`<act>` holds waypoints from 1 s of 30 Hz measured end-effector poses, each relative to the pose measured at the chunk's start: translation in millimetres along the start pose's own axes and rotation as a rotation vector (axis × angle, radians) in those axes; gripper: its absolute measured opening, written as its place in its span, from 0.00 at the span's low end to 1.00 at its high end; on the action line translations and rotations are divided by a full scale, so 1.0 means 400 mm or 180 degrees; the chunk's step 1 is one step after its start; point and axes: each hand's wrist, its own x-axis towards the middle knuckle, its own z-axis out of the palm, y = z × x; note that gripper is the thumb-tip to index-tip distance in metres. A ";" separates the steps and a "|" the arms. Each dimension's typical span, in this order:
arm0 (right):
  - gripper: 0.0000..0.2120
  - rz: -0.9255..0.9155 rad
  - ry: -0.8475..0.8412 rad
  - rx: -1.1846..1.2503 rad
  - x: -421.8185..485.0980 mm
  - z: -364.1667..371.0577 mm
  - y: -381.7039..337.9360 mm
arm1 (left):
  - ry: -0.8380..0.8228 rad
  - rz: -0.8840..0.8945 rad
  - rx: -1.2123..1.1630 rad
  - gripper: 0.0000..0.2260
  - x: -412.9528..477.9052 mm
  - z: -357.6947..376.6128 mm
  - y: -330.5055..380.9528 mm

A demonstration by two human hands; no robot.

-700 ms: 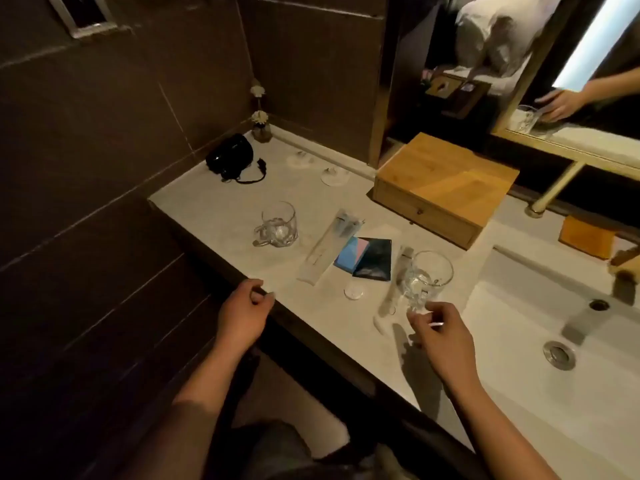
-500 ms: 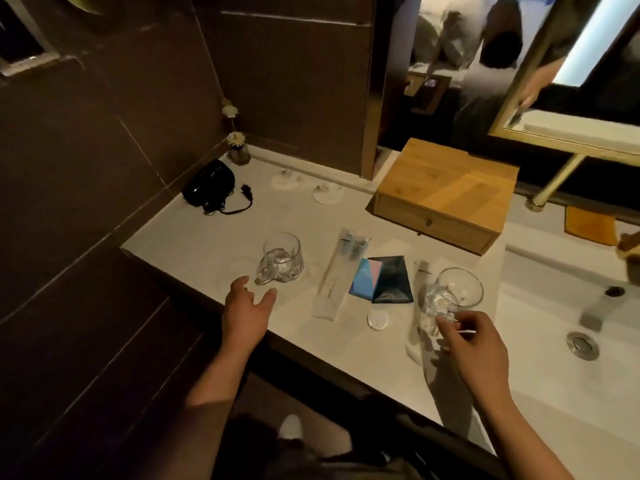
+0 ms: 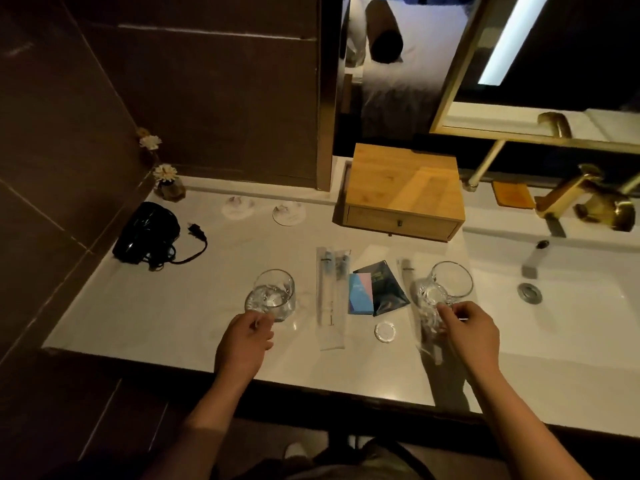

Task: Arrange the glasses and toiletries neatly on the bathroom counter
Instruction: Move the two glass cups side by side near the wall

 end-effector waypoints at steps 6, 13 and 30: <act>0.12 -0.0193 0.0296 0.0154 0.024 -0.016 -0.008 | 0.0092 -0.0088 -0.0686 0.15 -0.001 0.020 0.022; 0.11 -0.0696 -0.0084 0.0374 0.073 -0.041 -0.057 | 0.0409 0.0054 -0.1278 0.18 0.007 0.050 0.082; 0.12 -0.1143 -0.0622 0.0242 0.118 0.252 -0.287 | 0.0509 -0.0048 -0.1415 0.12 0.269 -0.104 0.159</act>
